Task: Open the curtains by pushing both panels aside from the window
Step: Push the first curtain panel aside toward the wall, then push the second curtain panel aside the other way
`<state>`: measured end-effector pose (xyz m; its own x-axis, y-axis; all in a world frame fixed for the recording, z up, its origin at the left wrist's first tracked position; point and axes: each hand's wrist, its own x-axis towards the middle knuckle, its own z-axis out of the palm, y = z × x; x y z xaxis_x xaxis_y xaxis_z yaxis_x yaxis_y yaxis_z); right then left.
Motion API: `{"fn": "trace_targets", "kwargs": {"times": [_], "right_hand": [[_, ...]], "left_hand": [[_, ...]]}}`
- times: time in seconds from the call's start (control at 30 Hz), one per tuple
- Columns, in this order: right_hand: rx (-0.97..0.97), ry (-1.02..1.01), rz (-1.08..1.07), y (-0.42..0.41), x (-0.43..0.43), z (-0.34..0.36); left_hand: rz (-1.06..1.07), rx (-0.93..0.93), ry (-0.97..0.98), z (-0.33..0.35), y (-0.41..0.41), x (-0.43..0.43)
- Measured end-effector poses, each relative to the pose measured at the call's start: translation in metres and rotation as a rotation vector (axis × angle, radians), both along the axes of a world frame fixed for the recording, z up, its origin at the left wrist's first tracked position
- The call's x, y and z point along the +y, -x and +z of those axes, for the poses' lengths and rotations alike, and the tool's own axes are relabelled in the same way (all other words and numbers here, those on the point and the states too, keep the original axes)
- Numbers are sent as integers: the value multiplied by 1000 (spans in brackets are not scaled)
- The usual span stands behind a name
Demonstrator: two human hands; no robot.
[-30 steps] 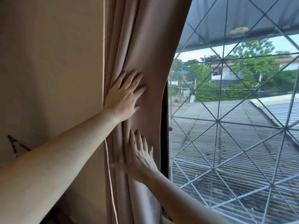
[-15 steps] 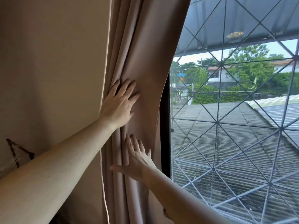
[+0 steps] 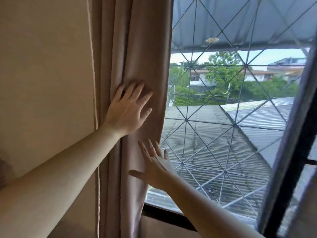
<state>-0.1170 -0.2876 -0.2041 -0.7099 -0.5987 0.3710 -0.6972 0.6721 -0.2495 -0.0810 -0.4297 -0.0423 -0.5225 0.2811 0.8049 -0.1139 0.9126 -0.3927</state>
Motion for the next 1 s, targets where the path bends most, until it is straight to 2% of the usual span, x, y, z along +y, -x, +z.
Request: {"fn": "trace_targets", "kwargs": {"times": [0.63, 1.0], "right_hand": [[102, -98, -210, -26, 239, 4], [137, -189, -339, -54, 374, 20]], "left_hand": [[-204, -13, -31, -1, 7, 210], [-436, -52, -18, 4, 9, 354]]}}
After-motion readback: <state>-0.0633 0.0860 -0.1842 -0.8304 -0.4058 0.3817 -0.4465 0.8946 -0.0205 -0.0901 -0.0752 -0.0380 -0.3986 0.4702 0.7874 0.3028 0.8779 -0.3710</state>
